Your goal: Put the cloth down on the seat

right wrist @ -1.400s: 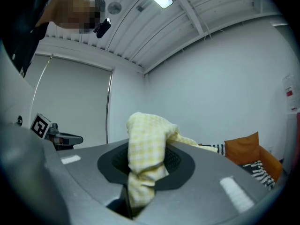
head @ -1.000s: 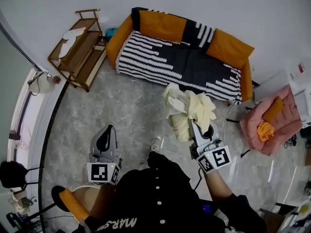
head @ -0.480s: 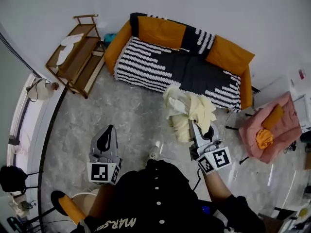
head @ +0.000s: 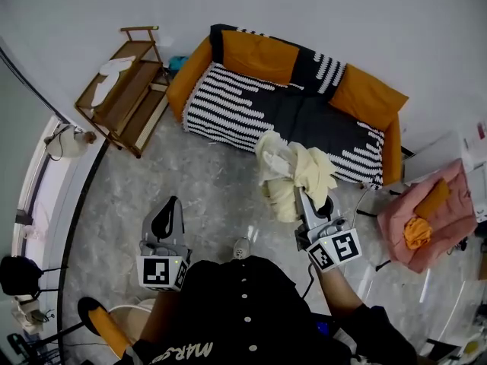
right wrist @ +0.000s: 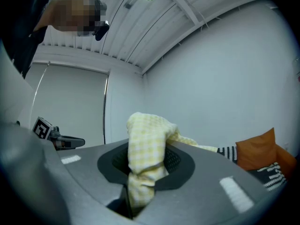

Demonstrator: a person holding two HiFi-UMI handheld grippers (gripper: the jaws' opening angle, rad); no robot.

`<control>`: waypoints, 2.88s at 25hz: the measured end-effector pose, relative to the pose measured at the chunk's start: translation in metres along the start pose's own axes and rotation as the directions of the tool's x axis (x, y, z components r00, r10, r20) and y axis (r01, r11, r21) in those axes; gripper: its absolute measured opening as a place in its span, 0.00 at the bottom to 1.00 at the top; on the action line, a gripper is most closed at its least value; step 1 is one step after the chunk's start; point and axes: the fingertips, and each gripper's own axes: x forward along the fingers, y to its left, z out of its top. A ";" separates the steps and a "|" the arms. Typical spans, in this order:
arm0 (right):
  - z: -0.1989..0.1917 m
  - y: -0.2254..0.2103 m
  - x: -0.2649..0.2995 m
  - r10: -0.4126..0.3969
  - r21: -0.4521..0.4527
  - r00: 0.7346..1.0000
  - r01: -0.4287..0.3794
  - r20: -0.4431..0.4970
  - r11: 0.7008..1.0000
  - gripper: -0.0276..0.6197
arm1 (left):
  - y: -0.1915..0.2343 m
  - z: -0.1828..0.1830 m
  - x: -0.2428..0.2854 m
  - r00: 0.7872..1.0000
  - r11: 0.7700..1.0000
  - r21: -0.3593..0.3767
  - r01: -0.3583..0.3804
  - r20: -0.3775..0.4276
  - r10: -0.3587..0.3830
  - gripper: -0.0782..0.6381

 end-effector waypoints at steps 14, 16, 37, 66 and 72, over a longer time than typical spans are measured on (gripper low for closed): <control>-0.007 -0.021 0.021 0.011 0.000 1.000 -0.011 -0.018 1.000 0.22 | -0.002 -0.019 0.026 1.000 1.000 -0.017 -0.001 -0.030 0.001 0.11; -0.008 -0.023 0.023 0.008 0.001 1.000 -0.008 -0.017 1.000 0.22 | -0.003 -0.022 0.030 1.000 1.000 -0.020 0.007 -0.026 -0.008 0.11; -0.004 -0.057 0.088 -0.007 -0.014 1.000 0.007 -0.018 1.000 0.22 | 0.023 -0.016 0.104 0.999 0.999 -0.029 0.028 -0.033 -0.029 0.11; 0.009 -0.108 0.250 -0.070 -0.014 0.998 0.070 -0.002 0.997 0.22 | 0.118 0.009 0.267 0.997 0.997 -0.023 0.078 -0.023 -0.078 0.11; 0.010 -0.113 0.288 -0.090 -0.013 0.996 0.090 0.001 0.996 0.22 | 0.143 0.014 0.301 0.995 0.995 -0.021 0.100 -0.022 -0.101 0.11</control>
